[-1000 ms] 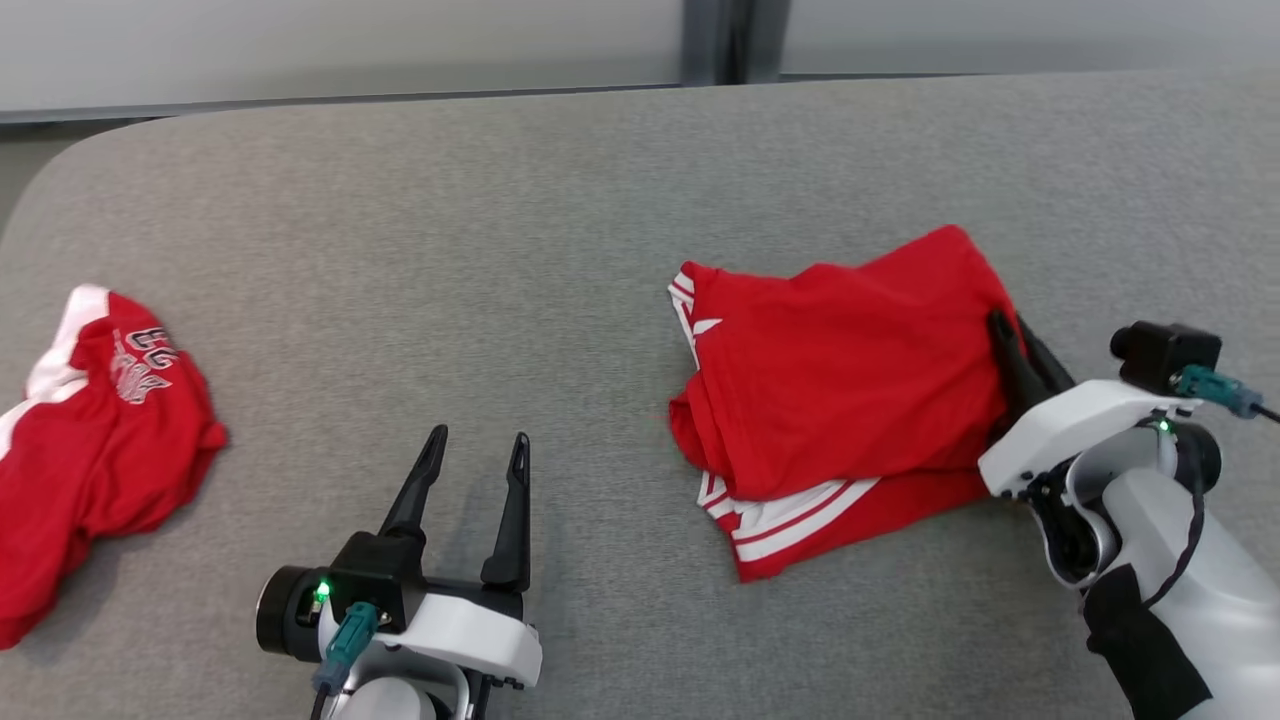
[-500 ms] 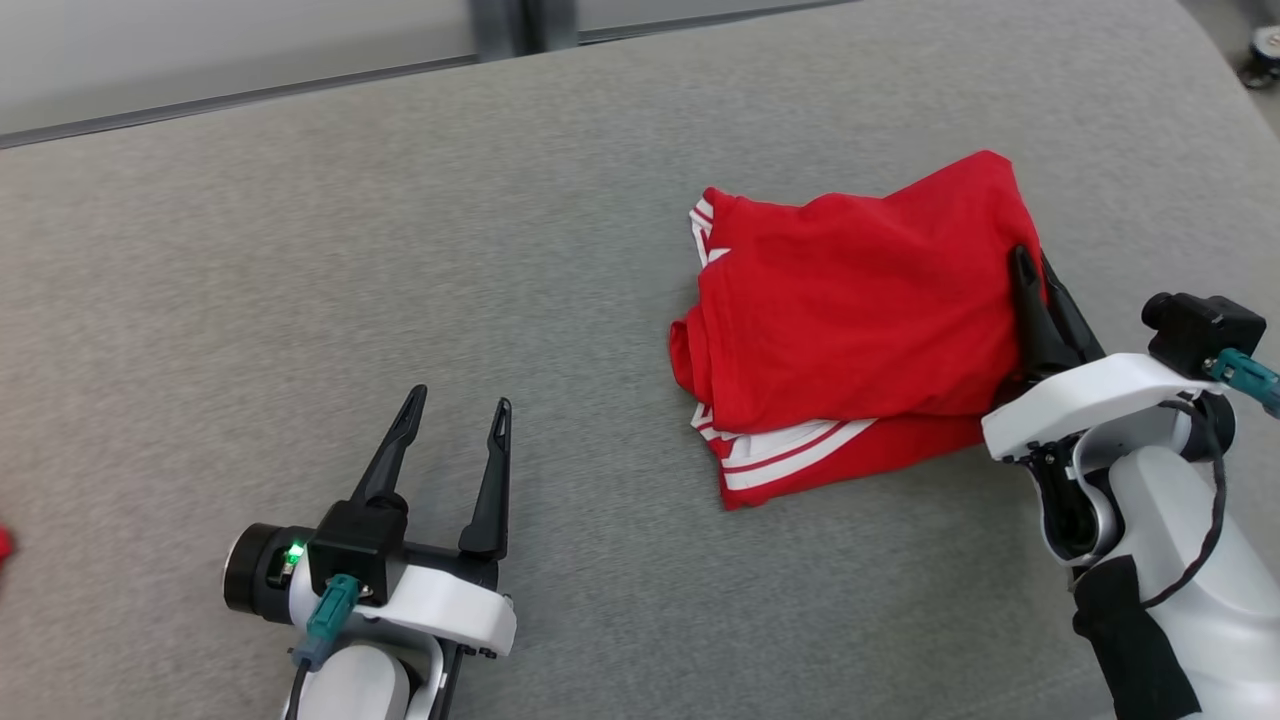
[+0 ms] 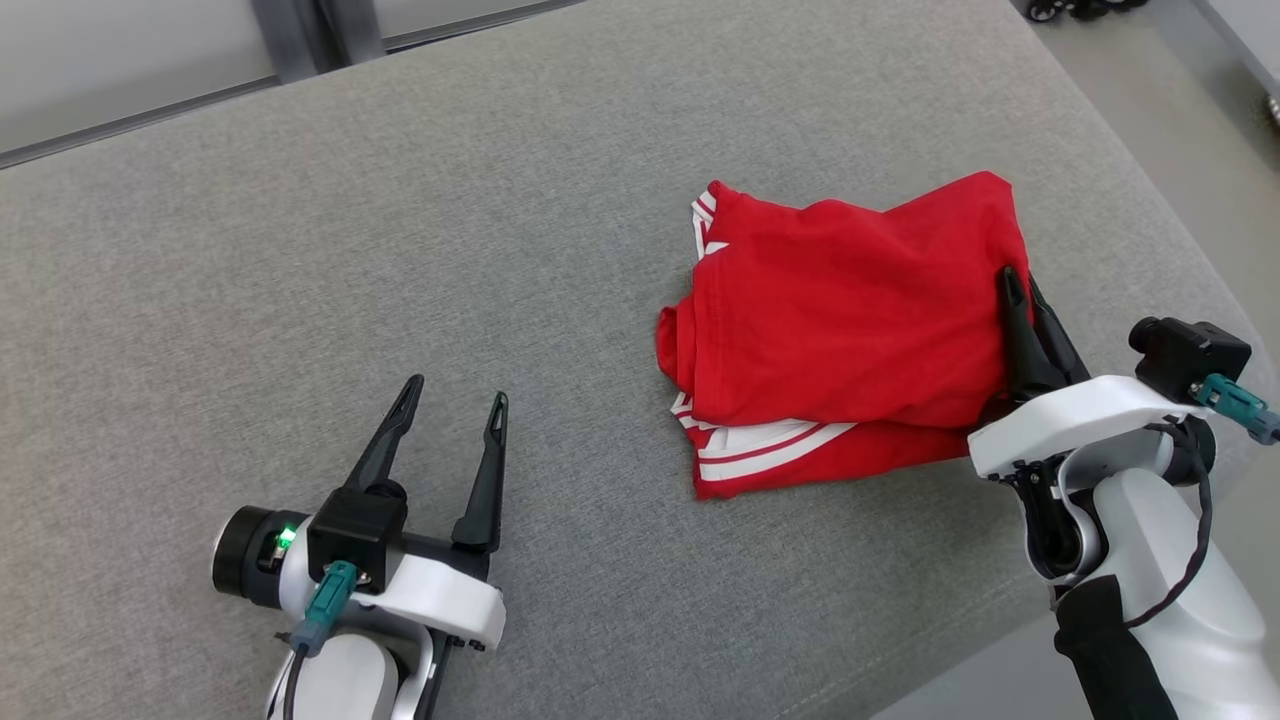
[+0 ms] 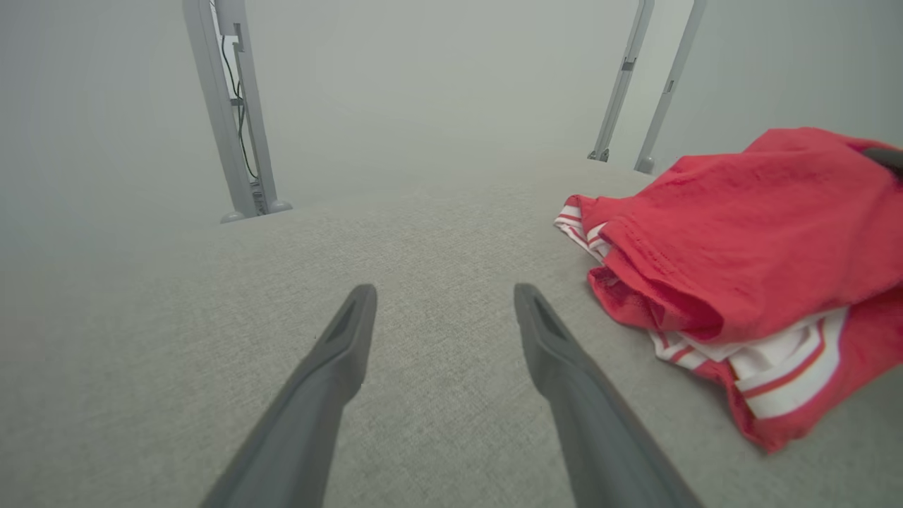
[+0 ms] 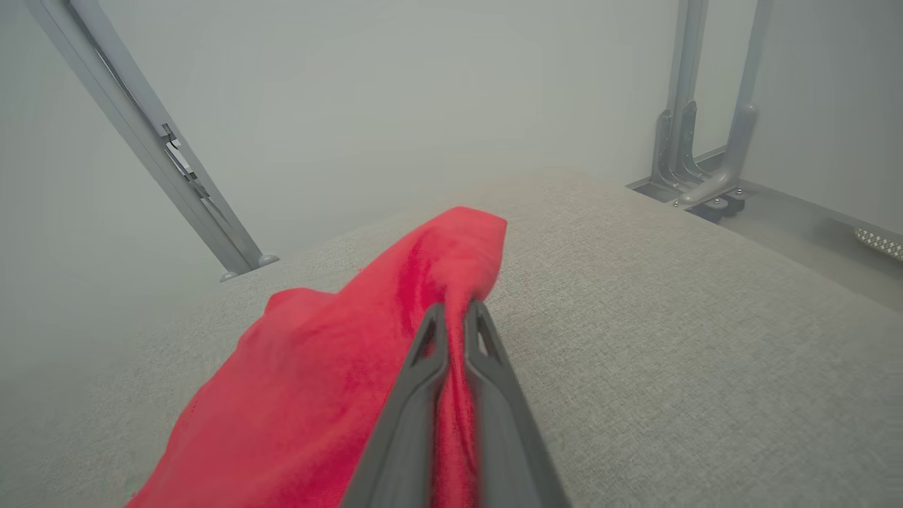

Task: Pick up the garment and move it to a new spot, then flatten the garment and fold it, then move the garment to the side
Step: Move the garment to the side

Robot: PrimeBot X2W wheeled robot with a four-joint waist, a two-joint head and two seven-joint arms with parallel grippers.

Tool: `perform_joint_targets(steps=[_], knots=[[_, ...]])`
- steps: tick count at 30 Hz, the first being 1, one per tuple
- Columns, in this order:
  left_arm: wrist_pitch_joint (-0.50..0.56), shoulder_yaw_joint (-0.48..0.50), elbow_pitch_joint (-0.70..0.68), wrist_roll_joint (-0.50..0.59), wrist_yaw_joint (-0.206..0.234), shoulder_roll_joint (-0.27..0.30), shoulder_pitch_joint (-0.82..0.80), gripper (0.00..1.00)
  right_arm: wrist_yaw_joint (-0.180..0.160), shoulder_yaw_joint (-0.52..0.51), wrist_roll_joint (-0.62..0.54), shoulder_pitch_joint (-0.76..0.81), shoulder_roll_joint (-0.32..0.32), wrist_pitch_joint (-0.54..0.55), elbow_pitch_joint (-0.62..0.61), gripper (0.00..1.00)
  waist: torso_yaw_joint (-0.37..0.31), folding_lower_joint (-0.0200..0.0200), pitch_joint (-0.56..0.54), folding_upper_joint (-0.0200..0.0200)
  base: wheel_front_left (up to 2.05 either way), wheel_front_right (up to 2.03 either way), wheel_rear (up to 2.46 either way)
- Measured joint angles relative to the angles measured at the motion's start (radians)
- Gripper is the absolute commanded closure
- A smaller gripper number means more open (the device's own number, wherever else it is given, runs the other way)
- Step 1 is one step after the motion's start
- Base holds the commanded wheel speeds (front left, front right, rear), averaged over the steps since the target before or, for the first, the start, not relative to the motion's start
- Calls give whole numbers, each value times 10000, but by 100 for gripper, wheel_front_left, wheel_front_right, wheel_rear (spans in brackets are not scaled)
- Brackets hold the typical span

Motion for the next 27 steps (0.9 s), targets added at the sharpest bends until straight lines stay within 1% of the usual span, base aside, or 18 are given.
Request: perform_joint_targets(steps=[4, 6, 14, 21, 27], knots=[[115, -82, -138, 19, 2, 27, -132, 0, 0, -23, -215, -28, -6, 0, 54, 100, -107, 0, 103, 0, 0, 0, 0], [165, -151, -228, 48, 0, 54, -163, 0, 0, 29, -497, -121, -144, 0, 119, 100, -59, 0, 173, 0, 0, 0, 0], [466, -483, -725, 263, -98, 123, -681, 0, 0, 13, -1825, -1129, -1133, 0, 136, 100, 482, 0, 635, 0, 0, 0, 0], [851, -826, -1540, 564, -194, 111, -1439, 0, 0, -186, -2681, -2267, -2144, 0, 153, 100, 1076, 0, 1413, 0, 0, 0, 0], [1175, -938, -2654, 416, -293, -84, -1985, 0, 2, -890, -3191, -3079, -2918, 0, 255, 100, 1523, 0, 2208, 0, 0, 0, 0]])
